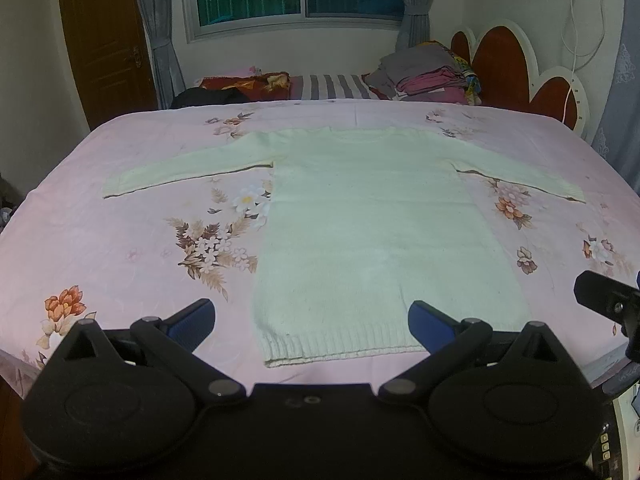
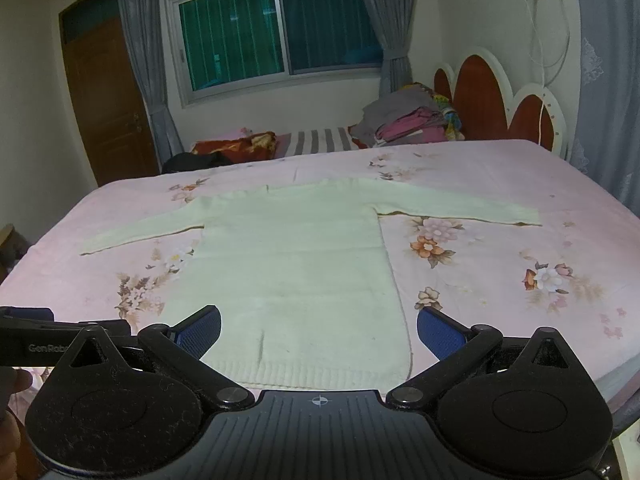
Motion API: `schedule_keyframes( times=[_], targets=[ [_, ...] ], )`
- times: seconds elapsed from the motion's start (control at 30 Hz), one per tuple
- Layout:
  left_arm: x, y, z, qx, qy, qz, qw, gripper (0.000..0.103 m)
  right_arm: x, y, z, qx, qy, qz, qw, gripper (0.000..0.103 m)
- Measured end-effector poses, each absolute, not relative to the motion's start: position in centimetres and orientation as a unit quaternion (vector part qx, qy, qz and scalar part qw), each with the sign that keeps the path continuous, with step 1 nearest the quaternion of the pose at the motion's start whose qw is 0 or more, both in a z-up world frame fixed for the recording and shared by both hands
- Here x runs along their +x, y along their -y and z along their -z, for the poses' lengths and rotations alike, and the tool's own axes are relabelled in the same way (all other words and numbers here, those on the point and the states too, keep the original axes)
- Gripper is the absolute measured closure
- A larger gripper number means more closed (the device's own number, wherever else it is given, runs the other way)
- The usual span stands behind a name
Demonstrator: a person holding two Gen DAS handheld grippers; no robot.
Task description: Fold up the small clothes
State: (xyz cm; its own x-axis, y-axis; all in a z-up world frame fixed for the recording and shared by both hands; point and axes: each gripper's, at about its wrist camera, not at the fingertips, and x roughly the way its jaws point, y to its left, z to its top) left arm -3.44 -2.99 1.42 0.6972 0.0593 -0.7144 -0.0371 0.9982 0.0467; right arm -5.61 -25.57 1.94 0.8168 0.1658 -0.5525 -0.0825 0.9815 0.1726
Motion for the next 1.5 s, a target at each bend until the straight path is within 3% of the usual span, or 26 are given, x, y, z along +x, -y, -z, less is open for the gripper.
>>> schedule_keyframes(
  times=[0.6,0.77,1.5],
  targets=[
    [-2.5,2.4,-1.4,0.011,-0.391,-0.029,0.92,0.0,-6.0,25.3,-2.3,0.061,-0.24,-0.066,0.967,0.0],
    [-2.3,1.9,-1.2,0.008,-0.393,-0.031,0.919,0.0,-5.5,25.3,-2.0,0.065,-0.291,-0.068,0.952,0.0],
    [1.1,0.6,-0.7,-0.006,-0.388,-0.033,0.921,0.0,-2.4,24.6,-1.6,0.041,-0.301,-0.052,0.951,0.0]
  ],
)
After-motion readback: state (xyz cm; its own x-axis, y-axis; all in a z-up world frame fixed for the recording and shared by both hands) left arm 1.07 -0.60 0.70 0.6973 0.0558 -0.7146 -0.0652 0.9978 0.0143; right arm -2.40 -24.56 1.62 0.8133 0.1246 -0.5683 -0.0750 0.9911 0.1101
